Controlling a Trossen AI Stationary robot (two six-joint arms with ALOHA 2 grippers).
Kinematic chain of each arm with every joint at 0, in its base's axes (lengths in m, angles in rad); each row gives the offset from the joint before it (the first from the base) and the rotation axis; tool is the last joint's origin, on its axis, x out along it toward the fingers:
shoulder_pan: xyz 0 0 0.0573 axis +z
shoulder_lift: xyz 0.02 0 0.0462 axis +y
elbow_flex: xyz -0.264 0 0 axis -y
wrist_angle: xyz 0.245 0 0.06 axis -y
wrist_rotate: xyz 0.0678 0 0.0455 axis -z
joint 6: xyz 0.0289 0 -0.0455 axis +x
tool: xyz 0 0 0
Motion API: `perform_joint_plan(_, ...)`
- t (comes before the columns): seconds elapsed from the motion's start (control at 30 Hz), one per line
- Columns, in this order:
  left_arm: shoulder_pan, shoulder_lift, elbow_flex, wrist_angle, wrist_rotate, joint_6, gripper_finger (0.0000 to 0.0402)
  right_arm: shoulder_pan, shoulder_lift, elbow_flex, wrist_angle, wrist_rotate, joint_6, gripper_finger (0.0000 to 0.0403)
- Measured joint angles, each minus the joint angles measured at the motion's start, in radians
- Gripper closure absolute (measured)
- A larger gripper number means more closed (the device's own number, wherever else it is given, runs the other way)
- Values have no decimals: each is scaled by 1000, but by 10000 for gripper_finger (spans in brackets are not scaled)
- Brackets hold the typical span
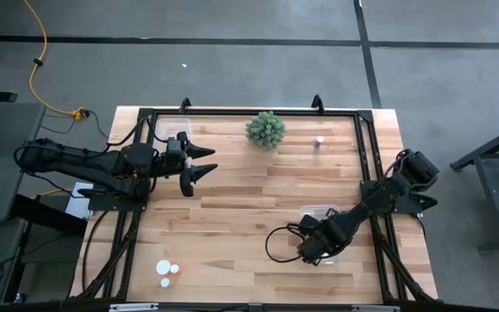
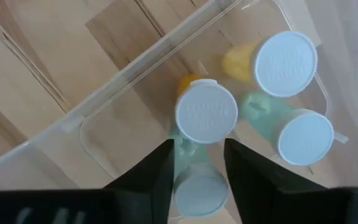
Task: Pick and place medicine bottles into bin by pill shape (circle, oval)
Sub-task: Put the light blue tablet bottle into the right transparent bin, then put the yellow tablet bottle into the right transparent bin
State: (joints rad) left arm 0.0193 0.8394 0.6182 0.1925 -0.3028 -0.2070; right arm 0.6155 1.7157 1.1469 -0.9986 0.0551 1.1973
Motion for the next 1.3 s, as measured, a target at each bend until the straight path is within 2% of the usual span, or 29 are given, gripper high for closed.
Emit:
perform_joint_plan(0.33, 0, 0, 0, 0, 0, 0, 184, 0, -11, 40, -27, 7, -39, 184)
perform_joint_plan(0.63, 0, 0, 0, 0, 0, 0, 184, -19, -176, 105, -38, 15, -222, 176)
perform_joint_plan(0.8, 0, 0, 0, 0, 0, 0, 184, -126, -297, 109, 63, 83, -330, 176)
perform_joint_plan(0.9, 0, 0, 0, 0, 0, -2, 184, -220, -341, 99, 174, 148, -418, 176)
perform_joint_plan(0.97, 0, 0, 0, 0, 1, -2, 184, -291, -362, 58, 266, 151, -478, 176)
perform_joint_plan(1.1, 0, 0, 0, 0, 2, -2, 184, -425, -380, -87, 526, 62, -582, 176)
perform_joint_plan(1.2, 0, 0, 0, 0, 4, -2, 184, -519, -382, -198, 804, -13, -636, 176)
perform_joint_plan(1.3, 0, 0, 0, 0, 4, -3, 184, -589, -382, -279, 1126, -41, -676, 176)
